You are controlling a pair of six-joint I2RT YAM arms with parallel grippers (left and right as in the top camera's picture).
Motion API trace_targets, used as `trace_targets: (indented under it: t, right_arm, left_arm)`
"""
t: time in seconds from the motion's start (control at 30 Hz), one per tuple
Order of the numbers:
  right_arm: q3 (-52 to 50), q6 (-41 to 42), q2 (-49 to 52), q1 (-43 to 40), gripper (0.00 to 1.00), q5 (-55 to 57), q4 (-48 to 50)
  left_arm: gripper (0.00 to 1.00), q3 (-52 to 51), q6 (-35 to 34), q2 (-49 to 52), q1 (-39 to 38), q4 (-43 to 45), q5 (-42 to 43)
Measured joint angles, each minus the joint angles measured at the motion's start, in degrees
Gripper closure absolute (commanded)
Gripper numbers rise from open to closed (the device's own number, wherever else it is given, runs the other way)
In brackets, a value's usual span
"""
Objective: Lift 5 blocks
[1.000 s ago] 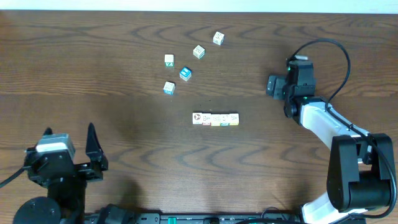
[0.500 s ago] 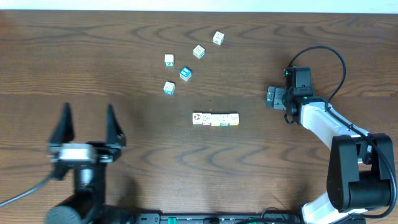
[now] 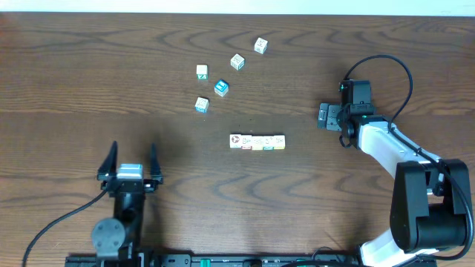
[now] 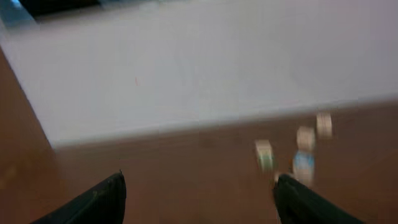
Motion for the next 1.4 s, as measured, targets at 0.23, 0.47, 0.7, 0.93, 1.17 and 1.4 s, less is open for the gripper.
trace_targets:
  t: [0.23,0.47,0.7,0.93,1.17,1.4]
  right_arm:
    - [0.00,-0.02,0.00,0.00,0.01,0.00,0.02]
    - [0.00,-0.02,0.00,0.00,0.01,-0.02,0.00]
    - [0.00,-0.02,0.00,0.00,0.01,0.00,0.00]
    - [0.00,-0.02,0.00,-0.02,0.01,-0.04,-0.04]
    - [-1.99,-0.26,-10.03,1.70,0.01,-0.07,-6.71]
    - [-4.09,-4.50,-43.60,13.29,0.01,3.17,-8.66]
  left_arm:
    - [0.24,-1.05,-1.86,0.04,0.33,-8.57,-0.57]
    - [0.23,-1.03,-3.26,0.02,0.33,-8.66,-0.92]
    - [0.23,-1.03,-3.96,0.02,0.33,-8.66,-0.94]
    - [0.24,-1.03,-4.13,0.02,0.33,-8.68,-0.92]
    - [0.23,-1.01,-4.28,0.00,0.33,-8.66,-0.92]
    - [0.23,-0.96,-4.31,0.04,0.33,-8.70,-0.94]
